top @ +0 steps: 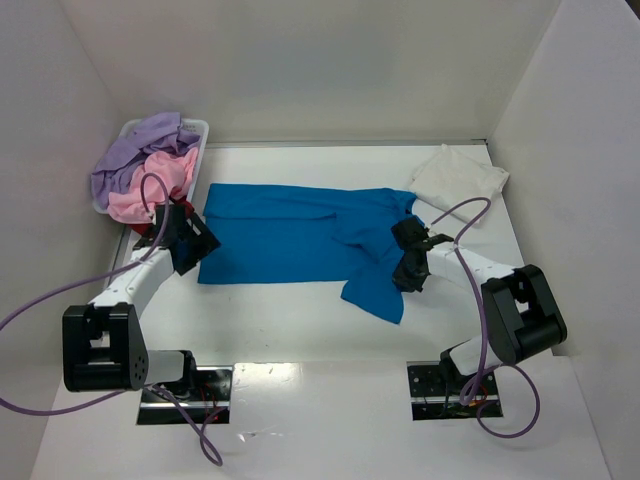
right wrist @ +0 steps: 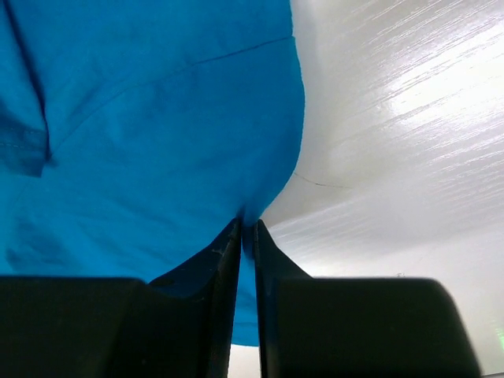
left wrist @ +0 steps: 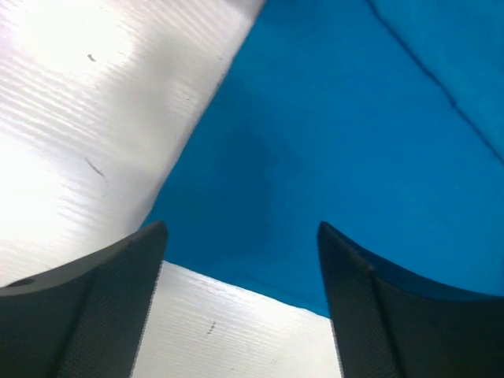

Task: Fold and stack the t-shirts
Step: Grap the side of the flattened tshirt closest away from the robot with both arms

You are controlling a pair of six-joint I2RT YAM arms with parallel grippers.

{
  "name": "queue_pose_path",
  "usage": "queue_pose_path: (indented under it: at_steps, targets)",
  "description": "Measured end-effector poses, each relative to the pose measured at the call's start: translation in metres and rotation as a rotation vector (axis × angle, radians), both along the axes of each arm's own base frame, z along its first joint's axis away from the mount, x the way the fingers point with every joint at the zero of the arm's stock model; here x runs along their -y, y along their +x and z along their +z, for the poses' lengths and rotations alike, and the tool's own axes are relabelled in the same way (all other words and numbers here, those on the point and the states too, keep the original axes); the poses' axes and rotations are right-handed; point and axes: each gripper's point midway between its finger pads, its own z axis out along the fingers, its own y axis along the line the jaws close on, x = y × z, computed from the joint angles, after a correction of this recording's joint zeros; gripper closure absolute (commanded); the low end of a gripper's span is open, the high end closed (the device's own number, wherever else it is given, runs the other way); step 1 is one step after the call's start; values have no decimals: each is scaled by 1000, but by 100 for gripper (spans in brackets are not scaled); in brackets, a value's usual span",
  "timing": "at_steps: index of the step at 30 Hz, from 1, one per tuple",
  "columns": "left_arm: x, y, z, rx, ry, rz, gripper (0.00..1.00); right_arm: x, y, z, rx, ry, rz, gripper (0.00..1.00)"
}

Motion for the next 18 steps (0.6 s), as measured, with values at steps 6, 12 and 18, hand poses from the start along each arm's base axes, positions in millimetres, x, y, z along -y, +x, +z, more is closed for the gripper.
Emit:
queue_pose_path:
  at_steps: [6, 12, 18]
  targets:
    - [-7, -5, -10, -32, 24, 35, 23, -2, 2, 3, 12, 13, 2, 84]
    - [-15, -19, -33, -139, 54, 83, 12, -4, 5, 11, 45, 29, 3, 81]
    - [-16, -28, -43, -196, 89, 106, 17, -6, 6, 12, 50, 36, 9, 80]
